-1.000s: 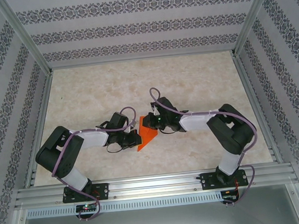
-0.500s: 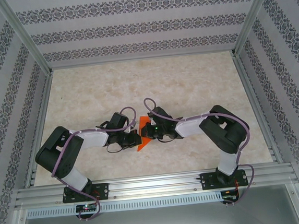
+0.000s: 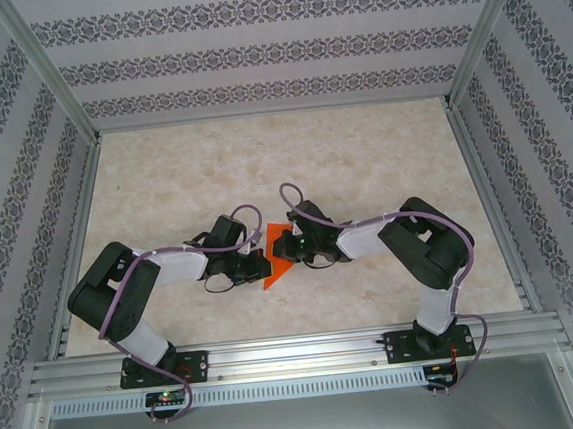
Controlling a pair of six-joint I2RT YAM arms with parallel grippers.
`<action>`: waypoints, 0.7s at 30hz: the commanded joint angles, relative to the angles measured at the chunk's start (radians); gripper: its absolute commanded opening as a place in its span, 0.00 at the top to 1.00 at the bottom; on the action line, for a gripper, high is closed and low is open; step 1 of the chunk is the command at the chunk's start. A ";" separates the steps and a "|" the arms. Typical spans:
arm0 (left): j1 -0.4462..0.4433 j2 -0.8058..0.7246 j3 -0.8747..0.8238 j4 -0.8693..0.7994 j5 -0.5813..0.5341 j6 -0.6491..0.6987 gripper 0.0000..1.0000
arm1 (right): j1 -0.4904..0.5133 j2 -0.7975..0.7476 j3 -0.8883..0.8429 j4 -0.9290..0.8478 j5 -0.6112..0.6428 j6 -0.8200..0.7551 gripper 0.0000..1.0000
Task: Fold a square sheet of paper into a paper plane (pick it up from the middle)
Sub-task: Fourth fold the wing at the center of the table.
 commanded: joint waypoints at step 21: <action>-0.001 0.066 -0.062 -0.166 -0.142 0.056 0.97 | -0.283 0.052 0.113 -0.134 -0.019 -0.175 0.89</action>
